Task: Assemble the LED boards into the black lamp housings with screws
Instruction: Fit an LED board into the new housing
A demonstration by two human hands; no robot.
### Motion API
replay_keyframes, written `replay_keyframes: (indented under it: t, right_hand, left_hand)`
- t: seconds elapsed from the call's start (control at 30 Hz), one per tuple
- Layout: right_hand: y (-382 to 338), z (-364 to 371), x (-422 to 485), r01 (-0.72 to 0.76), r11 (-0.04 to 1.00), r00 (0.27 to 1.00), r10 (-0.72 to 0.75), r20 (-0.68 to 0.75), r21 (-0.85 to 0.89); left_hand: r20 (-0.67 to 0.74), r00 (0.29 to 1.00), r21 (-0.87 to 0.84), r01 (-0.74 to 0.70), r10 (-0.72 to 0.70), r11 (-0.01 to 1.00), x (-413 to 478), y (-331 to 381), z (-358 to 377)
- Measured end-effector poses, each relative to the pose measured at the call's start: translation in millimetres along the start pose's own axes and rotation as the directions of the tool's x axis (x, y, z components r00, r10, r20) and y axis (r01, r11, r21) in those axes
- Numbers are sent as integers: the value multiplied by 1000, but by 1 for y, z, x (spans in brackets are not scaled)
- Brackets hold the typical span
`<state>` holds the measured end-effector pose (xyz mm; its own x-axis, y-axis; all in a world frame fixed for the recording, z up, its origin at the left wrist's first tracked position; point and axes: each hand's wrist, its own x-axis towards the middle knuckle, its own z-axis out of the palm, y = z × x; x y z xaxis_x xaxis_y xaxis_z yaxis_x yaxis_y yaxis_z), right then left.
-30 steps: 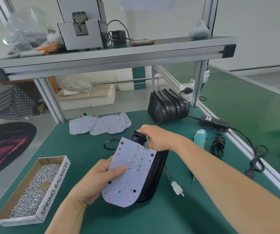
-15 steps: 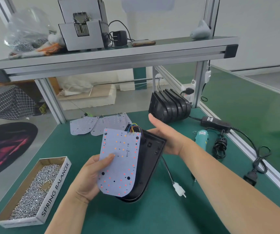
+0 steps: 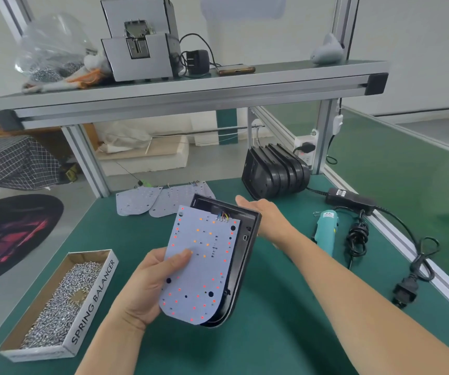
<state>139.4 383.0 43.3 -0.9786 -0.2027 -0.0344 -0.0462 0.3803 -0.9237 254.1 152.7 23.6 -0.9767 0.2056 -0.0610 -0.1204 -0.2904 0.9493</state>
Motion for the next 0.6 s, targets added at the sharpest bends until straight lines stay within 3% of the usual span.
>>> replay_keyframes:
  t: [0.07,0.1,0.2,0.27,0.33,0.4,0.53,0.6]
  right_hand:
    - [-2,-7,-4,75,997,997,-75,25,-27]
    - [-4,-10,-5,169,985,985,-170,-39,-34]
    - [-28,-19,-22,499,866,843,-471,-261,46]
    - [-41,-19,-34,575,809,799,-587,-130,-124]
    - [-47,-13,-40,566,705,808,-577,119,-427]
    - [-47,-6,-42,528,636,840,-487,237,-563]
    - [-44,-3,-44,489,795,872,-458,173,-358]
    - [-43,-2,-42,490,800,871,-469,149,-345]
  left_hand:
    - [-21,1000,28,-5,5,1000,1,0,1]
    - [-36,999,46,-7,9,999,2,-1,1]
    - [-58,998,111,-14,21,994,4,-4,3]
    - [-69,997,152,-14,25,988,6,-8,6]
    - [-70,997,166,-24,36,986,8,-11,10]
    - [-83,994,177,-52,67,983,9,-11,13]
    - [-185,973,383,-60,140,922,11,-9,21]
    - [-225,957,479,-57,185,876,11,-11,25]
